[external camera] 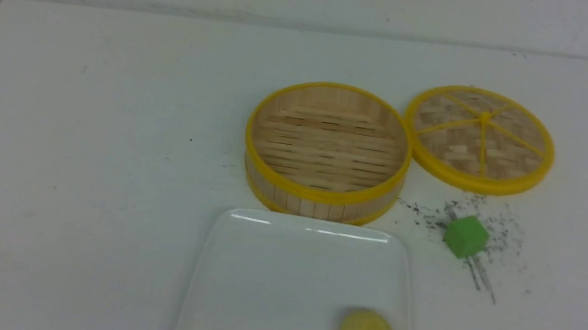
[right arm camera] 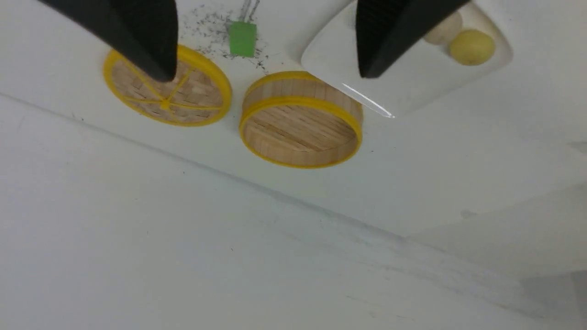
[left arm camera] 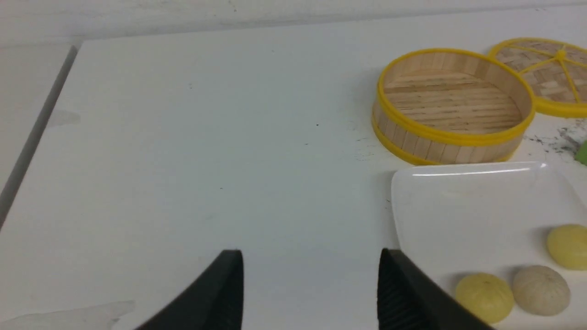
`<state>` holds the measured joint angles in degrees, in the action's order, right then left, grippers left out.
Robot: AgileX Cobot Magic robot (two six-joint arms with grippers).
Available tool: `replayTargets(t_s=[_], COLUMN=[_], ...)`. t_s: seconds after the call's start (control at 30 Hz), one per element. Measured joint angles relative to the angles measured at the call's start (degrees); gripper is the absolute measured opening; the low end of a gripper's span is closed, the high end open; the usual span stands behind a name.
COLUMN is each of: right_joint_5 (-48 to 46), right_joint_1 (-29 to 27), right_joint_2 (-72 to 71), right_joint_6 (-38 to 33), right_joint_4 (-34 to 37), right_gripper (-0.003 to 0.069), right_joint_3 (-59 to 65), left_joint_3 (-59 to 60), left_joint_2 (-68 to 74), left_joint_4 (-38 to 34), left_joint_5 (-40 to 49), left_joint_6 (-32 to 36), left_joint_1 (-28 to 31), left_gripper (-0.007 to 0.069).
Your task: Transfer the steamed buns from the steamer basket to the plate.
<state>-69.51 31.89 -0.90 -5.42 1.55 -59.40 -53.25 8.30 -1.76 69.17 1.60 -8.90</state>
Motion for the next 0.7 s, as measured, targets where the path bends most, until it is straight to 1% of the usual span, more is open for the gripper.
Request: replayTargets(t_s=[0.1,0.17,0.2,0.27,0.3,0.4,0.5,0.63,0.67,0.7], right_joint_5=[-2.6,-2.6,-2.6,-2.6,-2.6,-2.6,-2.2,4.0,7.9,8.9], right_joint_1=[-0.1,-0.2,-0.2,-0.4,-0.6,-0.6,-0.6,-0.6,-0.6,-0.6], right_joint_2=[-1.0,-0.9,-0.9,-0.9,-0.9,-0.9,-0.9,-0.9,-0.8,-0.8], right_joint_6=[0.2,0.1,0.0,-0.9,-1.4,-3.5,-8.0,-11.5,-13.0,-13.3], right_joint_4=[1.3,4.4,5.3,9.8,10.6,12.7,14.0,14.1,14.2,14.2], right_gripper=[0.0512,0.0512,0.0512,0.0512,0.0512,0.0512,0.0512,0.0512,0.0510,0.0509], right_joint_3=[2.2,4.2,5.1,7.7,8.8,11.6,17.4,23.8,26.7,27.3], left_joint_3=[0.0,-0.1,-0.1,-0.8,-0.8,-0.5,1.0,4.8,7.9,8.3], left_joint_2=[-4.9,-8.7,-9.4,-10.0,-10.0,-10.0,-10.0,-10.0,-10.0,-10.0], left_joint_4=[-1.1,-1.2,-1.1,-1.0,-1.1,-1.8,-2.3,-2.8,-3.5,-3.5], left_joint_5=[1.7,1.7,1.7,1.7,1.7,1.7,1.8,-0.8,-4.1,-4.4], left_joint_6=[0.4,1.0,1.1,1.3,1.3,2.2,3.2,4.9,5.6,5.8], left_joint_1=[0.0,0.0,0.0,0.0,0.0,0.0,0.0,0.0,0.0,0.0], left_gripper=[0.0410,0.0410,0.0410,0.0410,0.0410,0.0405,0.0384,0.0365,0.0358,0.0358])
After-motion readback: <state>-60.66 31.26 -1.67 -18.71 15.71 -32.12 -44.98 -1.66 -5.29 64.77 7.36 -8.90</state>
